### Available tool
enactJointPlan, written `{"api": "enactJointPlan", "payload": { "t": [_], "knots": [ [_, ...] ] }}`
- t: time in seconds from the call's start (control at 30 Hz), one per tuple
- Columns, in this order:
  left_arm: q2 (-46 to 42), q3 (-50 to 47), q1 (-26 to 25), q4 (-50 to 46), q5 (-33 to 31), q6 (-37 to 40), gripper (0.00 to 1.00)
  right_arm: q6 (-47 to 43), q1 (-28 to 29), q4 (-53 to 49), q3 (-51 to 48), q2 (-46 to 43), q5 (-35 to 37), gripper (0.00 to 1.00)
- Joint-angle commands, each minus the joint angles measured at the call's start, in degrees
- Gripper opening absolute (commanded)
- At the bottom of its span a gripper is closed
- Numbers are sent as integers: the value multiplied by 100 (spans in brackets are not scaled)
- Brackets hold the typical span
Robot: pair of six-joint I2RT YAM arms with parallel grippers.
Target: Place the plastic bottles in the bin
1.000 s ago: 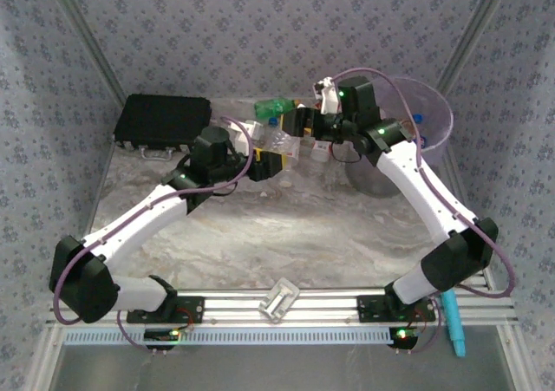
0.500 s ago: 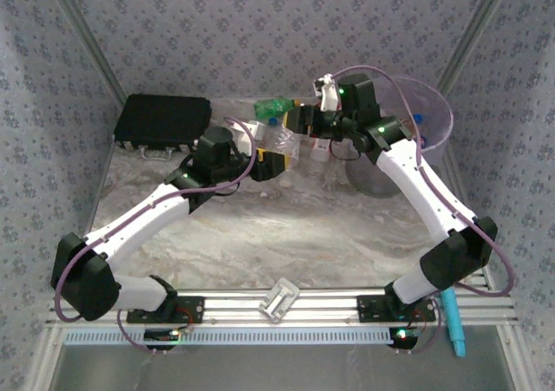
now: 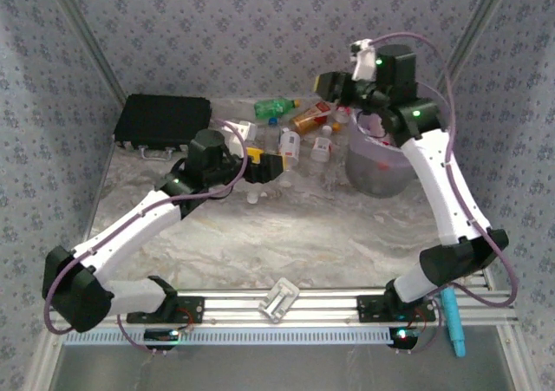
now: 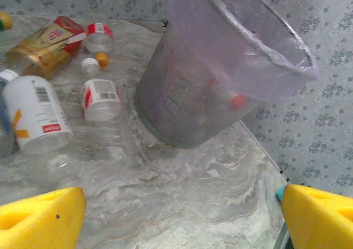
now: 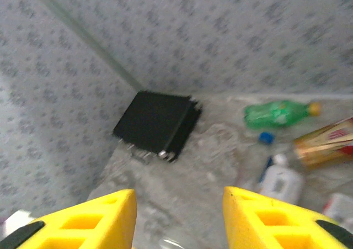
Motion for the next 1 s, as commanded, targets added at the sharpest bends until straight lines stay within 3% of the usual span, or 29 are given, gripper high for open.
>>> {"api": "enactJointPlan", "payload": {
  "t": [0.0,0.2,0.33,0.47,0.63,0.83,0.97],
  "knots": [
    [-160,-123,25,-445,-417,88,91,-582,-83,-1043,153,-147,417,46],
    [-175,-183,308,-1625,-1256,80,91,-1132,148,-1689,-536,-368,618,48],
    [-614,-519,1111,-2599,-1921,-338,92,-1169,92,-1747,-956,-623,659,51],
    [-1201,-1403,2092,-2408,-2101,-1110,100,-1154,83,-1640,-1335,-739,562,55],
    [-1489,-2141,2946,-2174,-2391,-2355,100,-1175,99,-1594,-1505,-732,492,59],
    [-1881,-3105,3059,-1753,-2520,-3632,100,-1296,75,-1705,-1540,-811,637,60],
    [-2156,-3434,3059,-1732,-2504,-3894,100,-1309,56,-1701,-1584,-859,652,60]
  ]
}}
